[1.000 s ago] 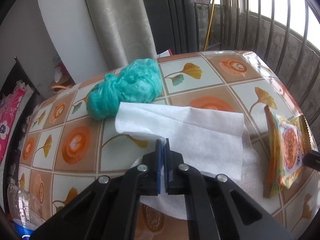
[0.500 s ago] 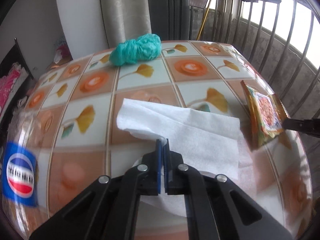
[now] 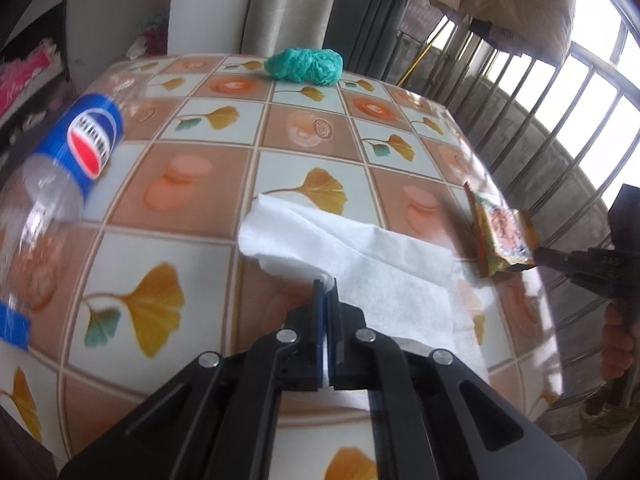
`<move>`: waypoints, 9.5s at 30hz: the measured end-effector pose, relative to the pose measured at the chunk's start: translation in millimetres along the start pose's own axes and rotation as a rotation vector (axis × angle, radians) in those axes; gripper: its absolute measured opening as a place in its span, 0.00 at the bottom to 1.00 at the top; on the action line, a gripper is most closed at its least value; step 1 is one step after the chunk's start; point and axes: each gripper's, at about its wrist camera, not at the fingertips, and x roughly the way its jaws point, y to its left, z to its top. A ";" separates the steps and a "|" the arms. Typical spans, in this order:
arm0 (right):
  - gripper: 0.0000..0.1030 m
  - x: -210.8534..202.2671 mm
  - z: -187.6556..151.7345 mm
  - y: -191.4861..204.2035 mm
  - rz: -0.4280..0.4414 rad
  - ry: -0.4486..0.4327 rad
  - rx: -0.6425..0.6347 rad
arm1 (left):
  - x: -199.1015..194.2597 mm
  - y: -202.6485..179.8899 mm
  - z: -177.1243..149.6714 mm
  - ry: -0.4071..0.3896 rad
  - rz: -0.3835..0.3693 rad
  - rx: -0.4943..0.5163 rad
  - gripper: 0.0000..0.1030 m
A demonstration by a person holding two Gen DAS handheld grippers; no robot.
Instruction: Collect trash
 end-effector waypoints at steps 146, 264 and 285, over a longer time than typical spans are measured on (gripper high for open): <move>0.11 -176.7 -133.1 -315.8 -0.259 -0.432 0.701 | 82.6 -463.3 -51.4 0.225 -0.516 0.602 0.01; 0.15 -76.9 -140.2 -401.3 -0.490 -0.164 0.776 | 4.7 -255.6 -94.9 0.053 -0.331 0.427 0.76; 0.77 -130.6 -23.6 -128.9 -0.525 -0.450 0.240 | -66.8 -109.0 -16.3 -0.198 -0.264 0.106 0.81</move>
